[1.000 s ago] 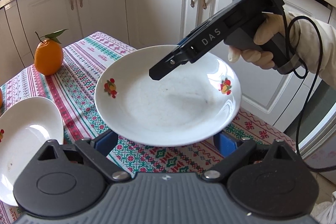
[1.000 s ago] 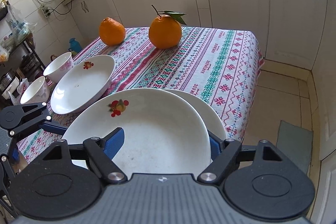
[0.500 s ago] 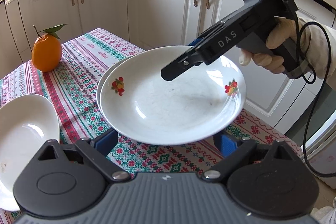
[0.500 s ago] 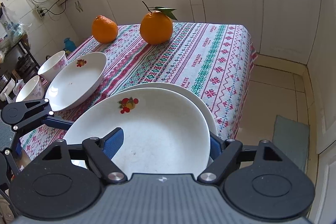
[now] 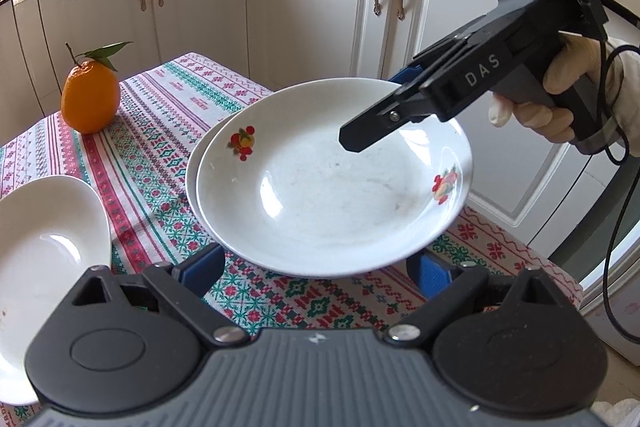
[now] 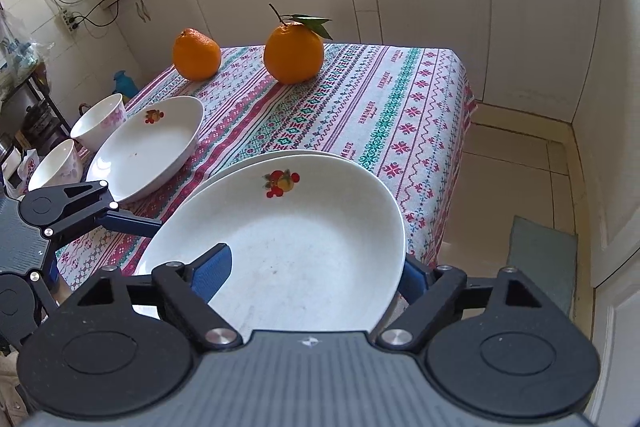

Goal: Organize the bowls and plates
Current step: 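Lower the held plate onto the stained plate and open the right gripper, then move the right gripper toward the next white plate on the tablecloth, then grip the rim of the white plate with the right gripper, then lift the fruit-decal plate with the right gripper toward the plate stack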

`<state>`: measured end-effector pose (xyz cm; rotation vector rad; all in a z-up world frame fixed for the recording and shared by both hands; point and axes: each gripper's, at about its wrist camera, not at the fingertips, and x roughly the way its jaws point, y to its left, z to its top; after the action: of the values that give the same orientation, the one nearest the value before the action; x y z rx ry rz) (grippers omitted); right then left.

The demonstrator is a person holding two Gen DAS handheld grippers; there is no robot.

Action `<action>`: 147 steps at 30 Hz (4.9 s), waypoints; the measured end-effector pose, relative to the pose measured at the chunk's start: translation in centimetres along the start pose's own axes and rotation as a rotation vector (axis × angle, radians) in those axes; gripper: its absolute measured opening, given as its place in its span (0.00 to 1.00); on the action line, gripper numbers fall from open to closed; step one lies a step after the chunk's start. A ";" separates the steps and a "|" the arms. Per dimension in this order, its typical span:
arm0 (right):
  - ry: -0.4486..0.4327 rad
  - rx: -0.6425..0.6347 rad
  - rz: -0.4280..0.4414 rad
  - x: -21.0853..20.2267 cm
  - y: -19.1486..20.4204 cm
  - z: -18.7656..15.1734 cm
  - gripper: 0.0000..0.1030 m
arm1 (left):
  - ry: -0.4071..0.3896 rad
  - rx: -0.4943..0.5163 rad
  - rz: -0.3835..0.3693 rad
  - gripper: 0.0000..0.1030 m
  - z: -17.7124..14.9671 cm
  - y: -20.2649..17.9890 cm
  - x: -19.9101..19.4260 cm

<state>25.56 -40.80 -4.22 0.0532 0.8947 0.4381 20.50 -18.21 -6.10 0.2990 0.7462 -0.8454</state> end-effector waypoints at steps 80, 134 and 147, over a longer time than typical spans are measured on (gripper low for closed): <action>-0.001 -0.330 0.007 4.7 15.5 3.8 1.00 | -0.050 -0.443 0.551 1.00 -7.8 9.1 -5.4; 0.260 -0.419 0.430 21.6 14.8 16.9 0.75 | -0.062 -0.367 0.486 0.92 -7.4 10.4 -5.4; 0.250 -0.411 0.429 18.8 15.3 16.1 0.75 | -0.048 -0.327 0.474 0.91 -7.1 9.3 -7.1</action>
<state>42.77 -17.32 -4.61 -0.1940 1.0239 1.0399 21.15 -4.55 -6.64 0.1513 0.7171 -0.2752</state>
